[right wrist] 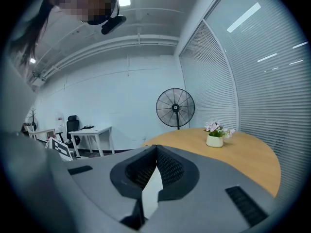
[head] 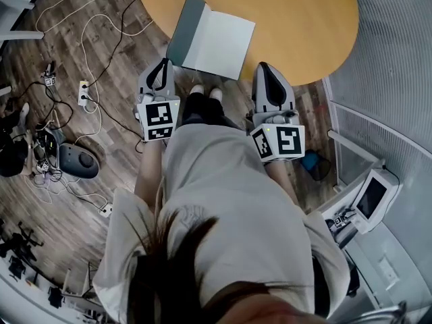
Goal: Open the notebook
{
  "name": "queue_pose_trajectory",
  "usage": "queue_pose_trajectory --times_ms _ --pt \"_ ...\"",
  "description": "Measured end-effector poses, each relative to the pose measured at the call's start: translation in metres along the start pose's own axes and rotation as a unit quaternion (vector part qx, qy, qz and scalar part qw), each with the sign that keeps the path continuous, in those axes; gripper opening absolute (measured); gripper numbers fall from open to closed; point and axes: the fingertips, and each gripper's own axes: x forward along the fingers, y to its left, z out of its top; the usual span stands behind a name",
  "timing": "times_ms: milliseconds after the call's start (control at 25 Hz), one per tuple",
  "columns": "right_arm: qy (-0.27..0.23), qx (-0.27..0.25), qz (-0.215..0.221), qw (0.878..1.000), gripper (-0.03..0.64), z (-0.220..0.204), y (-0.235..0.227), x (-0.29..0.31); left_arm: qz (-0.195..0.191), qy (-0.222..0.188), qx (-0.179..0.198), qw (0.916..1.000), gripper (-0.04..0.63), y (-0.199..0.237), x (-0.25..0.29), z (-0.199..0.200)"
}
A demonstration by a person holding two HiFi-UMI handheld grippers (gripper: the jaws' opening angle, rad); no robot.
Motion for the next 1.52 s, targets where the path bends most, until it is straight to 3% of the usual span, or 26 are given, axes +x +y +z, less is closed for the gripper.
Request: queue_pose_trajectory --times_ms 640,1520 --pt "0.008 -0.004 -0.007 1.0 0.002 -0.001 0.0 0.005 0.029 0.048 -0.051 0.9971 0.028 0.034 0.017 -0.047" --pt "0.016 -0.011 -0.03 0.999 0.002 0.0 -0.005 0.006 0.023 0.139 -0.104 0.9846 0.038 0.043 0.056 -0.123"
